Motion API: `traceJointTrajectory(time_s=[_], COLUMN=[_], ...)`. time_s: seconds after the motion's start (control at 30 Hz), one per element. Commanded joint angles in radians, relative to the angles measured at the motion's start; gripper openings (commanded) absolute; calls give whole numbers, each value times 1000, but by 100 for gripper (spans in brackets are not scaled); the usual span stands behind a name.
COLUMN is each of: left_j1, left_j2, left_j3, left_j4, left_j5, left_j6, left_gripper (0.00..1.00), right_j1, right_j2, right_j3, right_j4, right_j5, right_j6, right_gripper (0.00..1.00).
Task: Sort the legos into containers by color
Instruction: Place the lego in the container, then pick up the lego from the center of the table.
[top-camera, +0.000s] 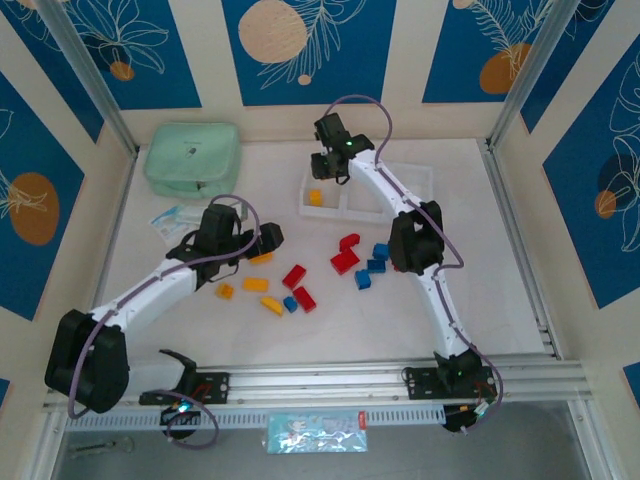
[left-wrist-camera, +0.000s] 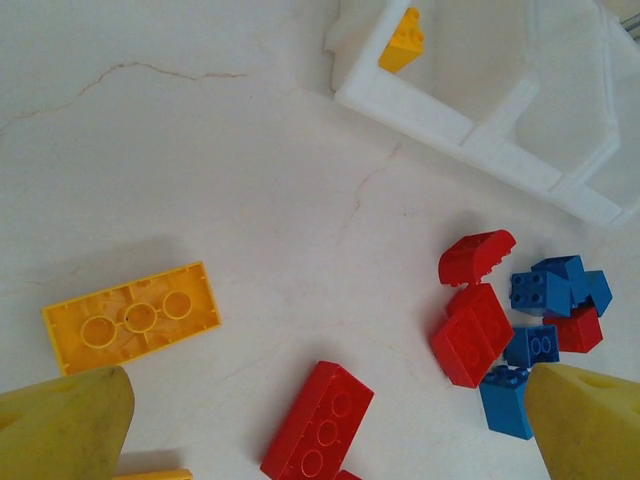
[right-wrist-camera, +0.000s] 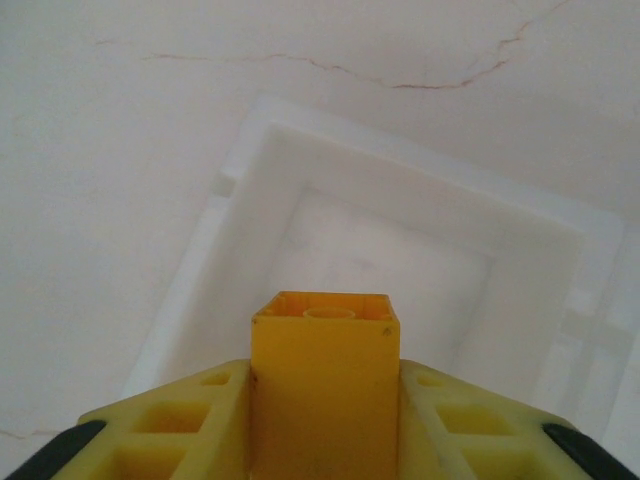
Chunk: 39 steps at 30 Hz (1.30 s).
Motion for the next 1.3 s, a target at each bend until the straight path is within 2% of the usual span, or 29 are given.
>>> traceJointTrajectory(time_s=[0.0,0.3,0.43,0.9,1.27], left_j1=[-12,-12,-12,-11,-9], left_j2=[17,23,9,-175,-346], left_j3=[41,60,61,-20,-73], left_j4=[25,22,13,-175,-373], left_j5=[19,25,29,-41,-144], left_j6=[3,6,6,30,-6], left_gripper=[100,100,100,100,100], right_j1=[-1,17,48,168,298], right_j2=[32,-16,-75,-342,-417], right_j3=[55,54,-3,-413,-634], right_j4=[-50,-56,-47,57,119], right_j5=[11,16,5,-124,-215], right_j6=[-19,-29,-25,54,122], right_gripper=[40,50,55,63,71])
